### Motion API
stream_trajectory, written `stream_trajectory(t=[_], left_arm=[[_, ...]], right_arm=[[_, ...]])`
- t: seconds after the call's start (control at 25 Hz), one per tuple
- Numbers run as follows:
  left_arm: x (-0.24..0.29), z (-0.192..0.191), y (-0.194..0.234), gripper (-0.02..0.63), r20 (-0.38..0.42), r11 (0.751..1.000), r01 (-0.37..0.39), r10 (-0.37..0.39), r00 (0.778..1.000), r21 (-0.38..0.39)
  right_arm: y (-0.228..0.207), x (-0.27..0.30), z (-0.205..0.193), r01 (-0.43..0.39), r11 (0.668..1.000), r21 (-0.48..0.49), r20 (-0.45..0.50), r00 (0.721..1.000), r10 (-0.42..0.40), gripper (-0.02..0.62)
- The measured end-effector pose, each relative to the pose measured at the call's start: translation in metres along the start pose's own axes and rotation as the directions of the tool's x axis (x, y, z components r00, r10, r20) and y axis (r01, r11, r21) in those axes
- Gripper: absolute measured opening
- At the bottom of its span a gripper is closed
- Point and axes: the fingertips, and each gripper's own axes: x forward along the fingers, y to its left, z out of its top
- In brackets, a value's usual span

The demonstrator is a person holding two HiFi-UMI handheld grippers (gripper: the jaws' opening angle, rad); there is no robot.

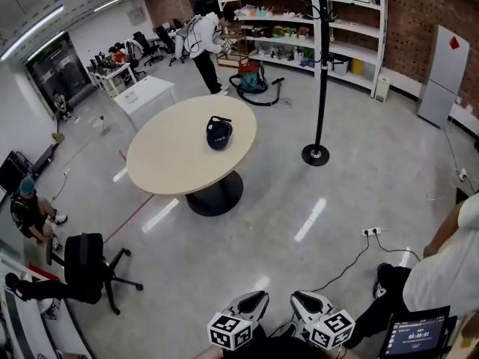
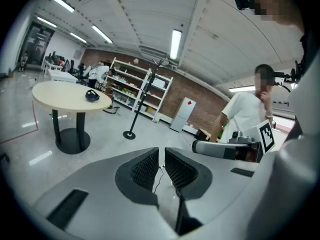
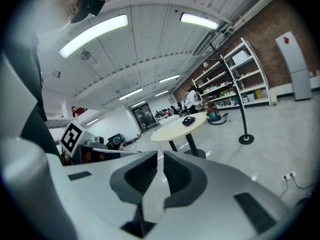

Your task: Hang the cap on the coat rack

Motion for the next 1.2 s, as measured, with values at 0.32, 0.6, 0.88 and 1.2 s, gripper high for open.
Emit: stream_trajectory(t=[0.32,0.6,0.88,1.2], left_arm=[[0.021,0.02,0.032,0.043,-0.003,1.0,-0.004,0.004,1.0,-0.011],[0.058,0.077,0.089,0.043,0.044,0.998,0.065,-0.064,0.997,-0.016],[0.069,0.12,0.15,0.043,0.077,0.992,0.117,-0.114,0.99,-0.036],[0.058,0.134,0.219,0.043,0.092,0.994,0.072,-0.064,0.994,-0.087]], right_arm=[[-0.02,0.037,0.018,0.016,1.0,-0.007,-0.016,1.0,-0.016,0.038],[-0.044,0.098,0.058,0.089,0.995,-0.055,-0.007,0.996,-0.09,0.038],[-0.039,0.173,0.086,0.121,0.989,-0.091,-0.026,0.992,-0.123,0.038],[-0.022,0.233,0.099,0.095,0.985,-0.143,-0.072,0.992,-0.106,0.038]])
